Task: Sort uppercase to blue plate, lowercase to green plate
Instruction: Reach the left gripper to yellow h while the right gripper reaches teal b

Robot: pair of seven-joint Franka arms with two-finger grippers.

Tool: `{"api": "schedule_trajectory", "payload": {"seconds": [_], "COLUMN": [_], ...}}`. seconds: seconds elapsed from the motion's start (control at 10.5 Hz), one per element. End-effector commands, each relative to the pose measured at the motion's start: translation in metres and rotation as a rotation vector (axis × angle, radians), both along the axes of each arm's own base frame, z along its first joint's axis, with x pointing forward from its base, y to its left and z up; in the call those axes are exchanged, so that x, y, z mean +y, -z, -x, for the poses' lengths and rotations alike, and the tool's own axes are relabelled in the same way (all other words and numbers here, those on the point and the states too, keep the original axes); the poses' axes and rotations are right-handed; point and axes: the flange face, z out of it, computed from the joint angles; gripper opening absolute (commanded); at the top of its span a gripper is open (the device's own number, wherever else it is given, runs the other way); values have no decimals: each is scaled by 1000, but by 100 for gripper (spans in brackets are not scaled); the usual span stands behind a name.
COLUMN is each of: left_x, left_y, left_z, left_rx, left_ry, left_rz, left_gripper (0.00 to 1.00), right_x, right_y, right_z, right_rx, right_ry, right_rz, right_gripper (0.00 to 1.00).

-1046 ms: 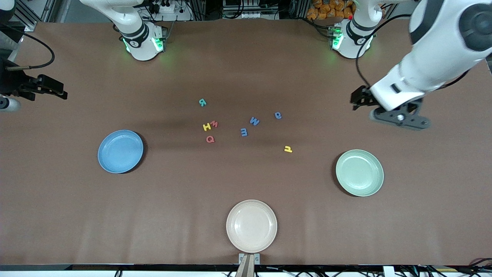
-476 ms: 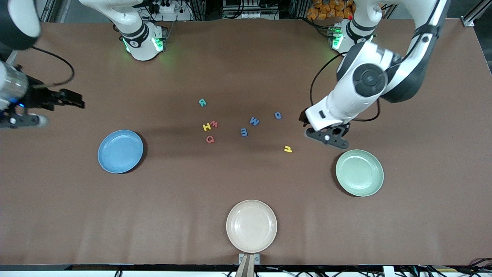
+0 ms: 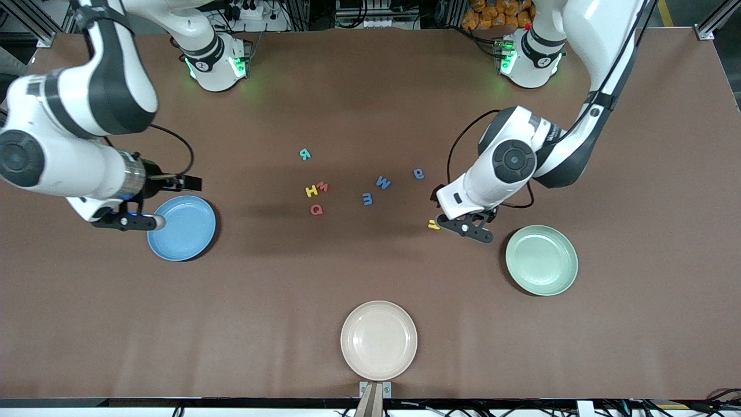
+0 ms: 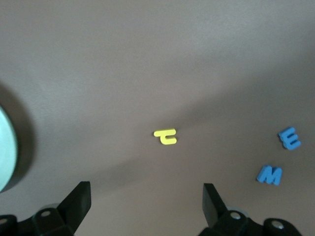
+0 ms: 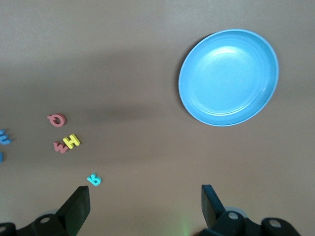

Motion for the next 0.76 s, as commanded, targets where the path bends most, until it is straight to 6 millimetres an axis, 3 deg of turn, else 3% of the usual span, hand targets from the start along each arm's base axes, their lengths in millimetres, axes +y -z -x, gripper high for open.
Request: {"api": "schedule_trajectory", "payload": {"seconds": [0.0,0.48,0.67], "left_x": [-24,-52,-54], "left_y": [30,107,128], "left_z": [6,19,23], "left_rx": [-35,-98,-101], "left_ry": [-85,-238,-250], "left_rz": [-40,-94,-103], "left_gripper": [100,100,97], "right_x": [45,152,158], "right_y": [37,124,170], "right_z": [28,101,131], "right_rx": [40,35,9], "right_ry": [-6,56,79], "right_rz": [14,58,79], "right_gripper": [100,100,100]}}
